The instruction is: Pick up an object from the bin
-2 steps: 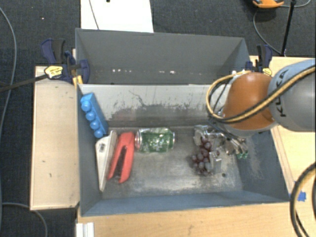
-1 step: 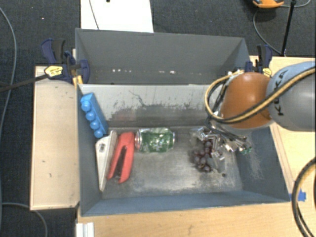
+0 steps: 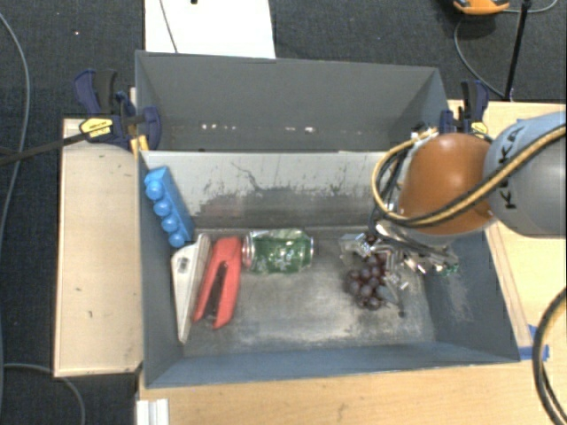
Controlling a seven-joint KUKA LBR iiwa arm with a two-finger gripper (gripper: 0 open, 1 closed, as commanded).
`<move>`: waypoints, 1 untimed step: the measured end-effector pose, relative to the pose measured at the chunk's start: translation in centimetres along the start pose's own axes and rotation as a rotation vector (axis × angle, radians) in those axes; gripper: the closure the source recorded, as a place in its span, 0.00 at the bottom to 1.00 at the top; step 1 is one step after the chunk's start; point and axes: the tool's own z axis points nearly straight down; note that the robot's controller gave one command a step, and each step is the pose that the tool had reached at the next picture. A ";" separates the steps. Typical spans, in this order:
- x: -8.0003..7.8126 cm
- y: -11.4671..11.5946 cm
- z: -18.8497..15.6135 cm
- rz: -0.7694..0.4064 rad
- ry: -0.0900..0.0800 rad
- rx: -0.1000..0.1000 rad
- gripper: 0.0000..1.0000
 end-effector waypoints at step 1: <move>-0.8 -0.3 0.1 0.150 0.003 -0.004 1.00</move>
Offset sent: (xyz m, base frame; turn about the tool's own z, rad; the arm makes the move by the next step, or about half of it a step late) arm 0.0000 0.0000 0.0000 0.0000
